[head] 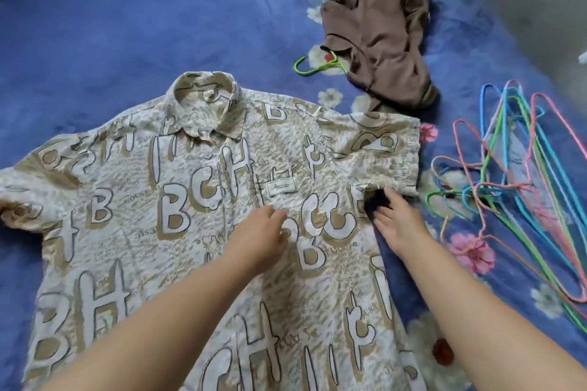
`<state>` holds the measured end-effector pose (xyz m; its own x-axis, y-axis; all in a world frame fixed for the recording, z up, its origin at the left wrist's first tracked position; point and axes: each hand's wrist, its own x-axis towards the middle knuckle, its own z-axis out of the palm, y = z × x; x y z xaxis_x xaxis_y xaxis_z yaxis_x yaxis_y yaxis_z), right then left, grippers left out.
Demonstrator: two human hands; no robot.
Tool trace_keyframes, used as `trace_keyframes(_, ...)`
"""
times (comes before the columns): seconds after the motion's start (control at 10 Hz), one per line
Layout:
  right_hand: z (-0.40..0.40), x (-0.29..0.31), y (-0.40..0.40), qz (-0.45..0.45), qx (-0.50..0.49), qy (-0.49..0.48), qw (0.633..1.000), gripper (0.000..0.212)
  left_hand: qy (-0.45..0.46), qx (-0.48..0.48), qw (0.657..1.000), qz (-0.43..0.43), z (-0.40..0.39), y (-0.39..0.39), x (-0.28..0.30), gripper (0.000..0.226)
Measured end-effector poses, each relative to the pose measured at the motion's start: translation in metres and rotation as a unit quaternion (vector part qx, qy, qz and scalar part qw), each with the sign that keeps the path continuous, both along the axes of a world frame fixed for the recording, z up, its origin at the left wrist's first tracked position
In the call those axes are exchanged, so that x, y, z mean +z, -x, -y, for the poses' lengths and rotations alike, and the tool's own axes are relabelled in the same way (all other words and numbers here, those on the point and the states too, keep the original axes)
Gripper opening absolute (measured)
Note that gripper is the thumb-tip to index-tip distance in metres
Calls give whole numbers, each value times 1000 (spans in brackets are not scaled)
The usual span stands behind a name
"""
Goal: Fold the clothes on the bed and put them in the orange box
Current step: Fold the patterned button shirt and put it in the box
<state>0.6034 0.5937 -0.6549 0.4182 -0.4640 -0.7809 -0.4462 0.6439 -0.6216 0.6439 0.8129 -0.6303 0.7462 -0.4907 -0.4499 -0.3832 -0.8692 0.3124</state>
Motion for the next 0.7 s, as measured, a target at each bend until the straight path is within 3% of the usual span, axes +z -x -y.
trace_keyframes(0.1,23,-20,-25,102,-138,-122,978,69,26,19,999,23,28,-30,-7,41)
trace_keyframes(0.2,41,-33,-40,125,-196,-168,958,37,54,52,996,46,69,-63,-11,40)
trace_keyframes(0.4,66,-44,-36,191,-188,-222,937,60,76,67,993,57,159,-134,-14,37)
trace_keyframes(0.5,71,-57,-29,200,-190,-216,937,76,39,33,996,73,199,-164,-19,44)
trace_keyframes(0.6,70,-60,-21,189,-161,-214,945,25,23,4,1000,-13,224,-180,-18,41)
trace_keyframes(0.7,70,-71,-19,187,-154,-195,950,56,2,-27,993,-114,240,-185,-11,36)
